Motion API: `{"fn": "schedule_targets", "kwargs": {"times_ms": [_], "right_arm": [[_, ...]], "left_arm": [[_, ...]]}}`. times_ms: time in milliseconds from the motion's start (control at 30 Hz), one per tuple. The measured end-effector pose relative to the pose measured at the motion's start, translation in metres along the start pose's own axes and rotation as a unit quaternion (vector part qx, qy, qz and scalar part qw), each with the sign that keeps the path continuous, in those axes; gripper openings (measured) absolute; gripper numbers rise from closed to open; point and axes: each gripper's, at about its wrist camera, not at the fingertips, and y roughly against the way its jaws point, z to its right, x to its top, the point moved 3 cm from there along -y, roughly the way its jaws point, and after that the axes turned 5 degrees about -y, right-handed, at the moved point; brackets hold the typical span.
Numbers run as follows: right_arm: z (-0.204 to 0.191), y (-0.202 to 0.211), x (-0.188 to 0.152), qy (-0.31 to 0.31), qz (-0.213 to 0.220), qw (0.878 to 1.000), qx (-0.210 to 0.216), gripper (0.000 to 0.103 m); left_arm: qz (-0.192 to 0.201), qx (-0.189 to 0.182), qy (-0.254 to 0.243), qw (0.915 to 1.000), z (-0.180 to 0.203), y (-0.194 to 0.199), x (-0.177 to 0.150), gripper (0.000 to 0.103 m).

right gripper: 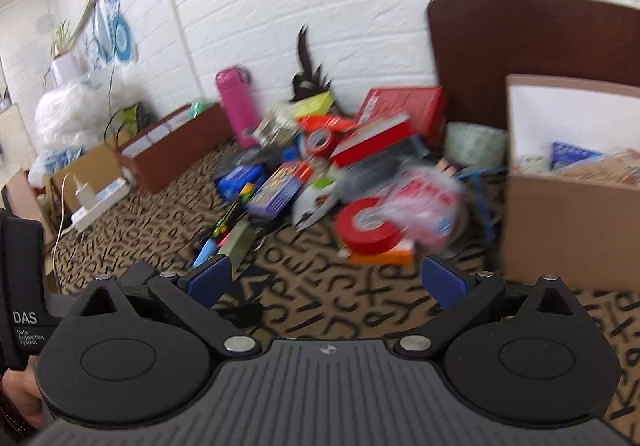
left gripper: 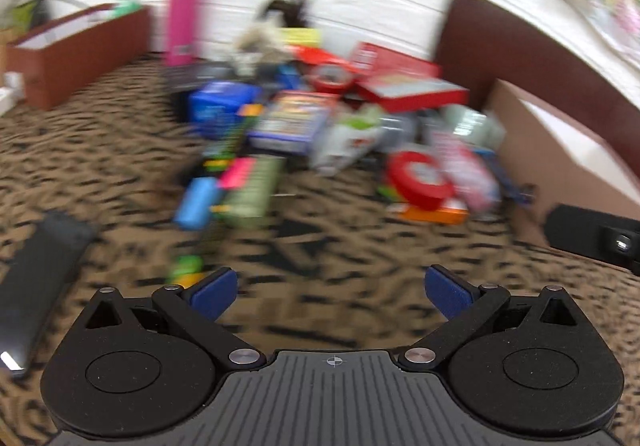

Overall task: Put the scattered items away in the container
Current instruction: 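Withdraw the right gripper from the box back toward the clutter, then grasp the pink-capped marker with the left gripper while the right grasps the green box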

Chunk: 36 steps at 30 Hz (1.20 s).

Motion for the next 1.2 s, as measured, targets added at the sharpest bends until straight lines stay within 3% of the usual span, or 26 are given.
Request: {"fn": "schedule_targets", "kwargs": {"times_ms": [167,433,567,867,1033,1200], "right_arm": [[-0.026,-0.026,-0.008,0.020,-0.027,0.999,0.007,0.101],[-0.062,-0.073,-0.015,0.041,-0.066,0.997,0.008,0.101],[-0.071,-0.091,-0.009,0.032,-0.070,0.997,0.007,0.100],[-0.093,-0.135,-0.004,0.039,-0.098,0.994,0.009,0.087],[-0.100,-0.157,-0.010,0.040,-0.117,0.992,0.001,0.072],[-0.100,-0.176,-0.012,0.026,-0.130,0.991,-0.009,0.062]], "left_arm": [[-0.003,0.030,0.022,0.9993,-0.039,-0.005,-0.005,0.103],[-0.014,0.014,0.040,0.9990,-0.063,-0.023,-0.008,0.092],[-0.010,0.000,0.034,0.9994,-0.066,-0.029,-0.004,0.082],[-0.006,0.003,0.028,0.9996,-0.076,-0.039,0.000,0.052],[-0.002,-0.011,0.027,0.9996,-0.082,-0.039,-0.002,0.042],[0.001,-0.025,0.035,0.9991,-0.086,-0.041,-0.001,0.041]]}}
